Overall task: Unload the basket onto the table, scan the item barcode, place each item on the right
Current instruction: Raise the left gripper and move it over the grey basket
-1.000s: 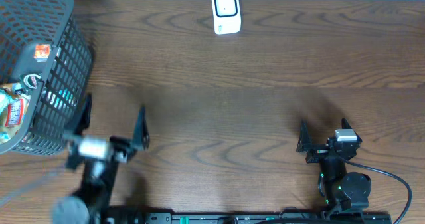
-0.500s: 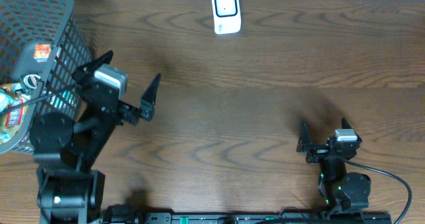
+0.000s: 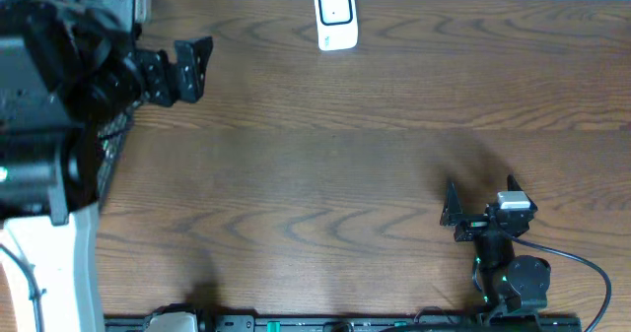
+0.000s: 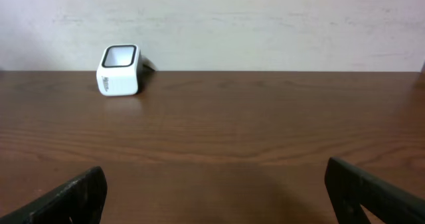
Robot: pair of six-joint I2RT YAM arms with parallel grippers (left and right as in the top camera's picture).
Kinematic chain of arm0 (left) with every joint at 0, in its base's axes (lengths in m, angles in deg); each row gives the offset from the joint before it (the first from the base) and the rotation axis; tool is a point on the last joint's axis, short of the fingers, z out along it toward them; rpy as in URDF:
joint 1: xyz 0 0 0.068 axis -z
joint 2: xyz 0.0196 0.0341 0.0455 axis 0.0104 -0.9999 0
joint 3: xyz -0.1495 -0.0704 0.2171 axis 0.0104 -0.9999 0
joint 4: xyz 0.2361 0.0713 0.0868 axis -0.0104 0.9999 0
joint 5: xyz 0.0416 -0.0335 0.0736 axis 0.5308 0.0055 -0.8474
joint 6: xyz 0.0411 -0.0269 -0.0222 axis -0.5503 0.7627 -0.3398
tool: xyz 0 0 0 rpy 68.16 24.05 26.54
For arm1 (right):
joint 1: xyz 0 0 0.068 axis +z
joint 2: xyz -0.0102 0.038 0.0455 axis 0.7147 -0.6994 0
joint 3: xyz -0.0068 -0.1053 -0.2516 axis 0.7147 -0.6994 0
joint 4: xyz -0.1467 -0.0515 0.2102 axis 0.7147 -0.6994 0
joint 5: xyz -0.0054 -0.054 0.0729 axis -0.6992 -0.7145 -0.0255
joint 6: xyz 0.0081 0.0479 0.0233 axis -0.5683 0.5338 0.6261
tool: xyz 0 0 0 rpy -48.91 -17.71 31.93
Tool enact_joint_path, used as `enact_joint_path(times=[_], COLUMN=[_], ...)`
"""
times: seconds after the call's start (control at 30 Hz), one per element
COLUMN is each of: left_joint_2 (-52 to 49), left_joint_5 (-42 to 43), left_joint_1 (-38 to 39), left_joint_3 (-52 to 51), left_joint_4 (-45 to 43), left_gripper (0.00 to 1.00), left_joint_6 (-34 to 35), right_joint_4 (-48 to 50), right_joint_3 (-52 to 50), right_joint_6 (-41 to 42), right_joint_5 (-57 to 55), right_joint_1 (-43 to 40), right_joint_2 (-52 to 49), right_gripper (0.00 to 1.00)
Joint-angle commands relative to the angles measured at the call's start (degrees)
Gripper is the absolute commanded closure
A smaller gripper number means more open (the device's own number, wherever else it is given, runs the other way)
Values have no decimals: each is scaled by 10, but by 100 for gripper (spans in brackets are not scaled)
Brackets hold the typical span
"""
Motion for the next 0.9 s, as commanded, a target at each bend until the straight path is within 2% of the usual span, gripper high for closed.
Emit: enact_joint_path(times=[0.0, 0.1, 0.2, 0.37, 0.47, 0.57, 0.73, 0.87], left_joint_2=[-23, -31, -46, -115, -174, -219, -251, -268], left_joint_5=[-10, -102, -185, -330, -430, -440, -440, -440], left_joint_1=[-2, -3, -3, -4, -24, -66, -156, -216], left_joint_3=[13, 21, 52, 187, 289, 351, 357, 357], left_joint_4=[-24, -41, -25, 83, 155, 173, 144, 124], left_gripper=[3, 3, 2, 3, 2, 2, 2, 2], left_joint_6=[27, 108, 128, 128, 154, 176, 254, 257], right_joint_4=[-2, -2, -2, -2, -2, -2, -2, -2], right_joint_3=[-1, -1, -1, -1, -1, -1, -1, -1], right_joint_6=[2, 2, 2, 2, 2, 2, 2, 2], right_joint_5=[2, 2, 2, 2, 2, 2, 2, 2], right_joint_1=[-4, -4, -4, -4, -4, -4, -4, -4], right_joint_2=[3, 3, 3, 3, 3, 3, 3, 3], right_gripper=[1, 1, 1, 1, 1, 1, 1, 1])
